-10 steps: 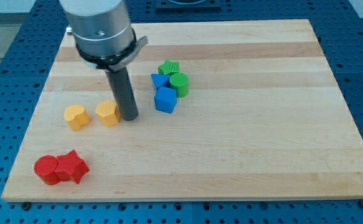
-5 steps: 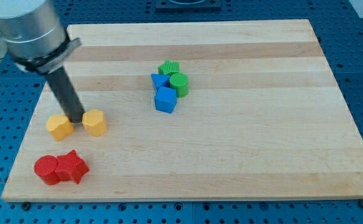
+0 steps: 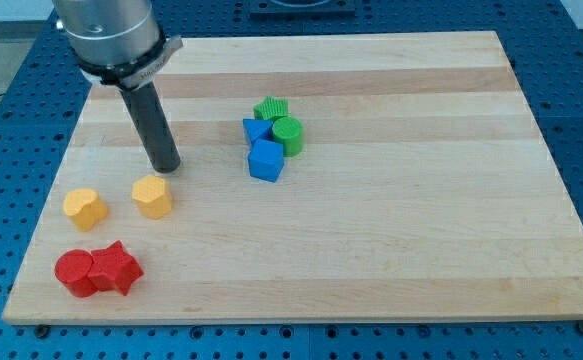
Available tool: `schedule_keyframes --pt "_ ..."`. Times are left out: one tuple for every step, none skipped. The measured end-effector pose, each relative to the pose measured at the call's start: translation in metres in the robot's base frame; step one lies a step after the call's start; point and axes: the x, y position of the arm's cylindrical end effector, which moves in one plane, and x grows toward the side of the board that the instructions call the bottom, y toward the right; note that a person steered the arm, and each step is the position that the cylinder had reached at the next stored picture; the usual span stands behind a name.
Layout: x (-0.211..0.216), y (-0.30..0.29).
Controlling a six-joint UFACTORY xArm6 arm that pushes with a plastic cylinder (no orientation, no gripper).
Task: Push the yellow blocks above the red blocks
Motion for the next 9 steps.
schedule_keyframes --pt "0.019 0.0" --pt "0.02 0.003" --pt "0.017 0.013" --pt "0.018 0.031" --pt "0.034 0.014" --pt "0.045 -0.025" --pt "0.044 -0.035" --pt "0.005 -0.034" --pt "-0.004 -0.097"
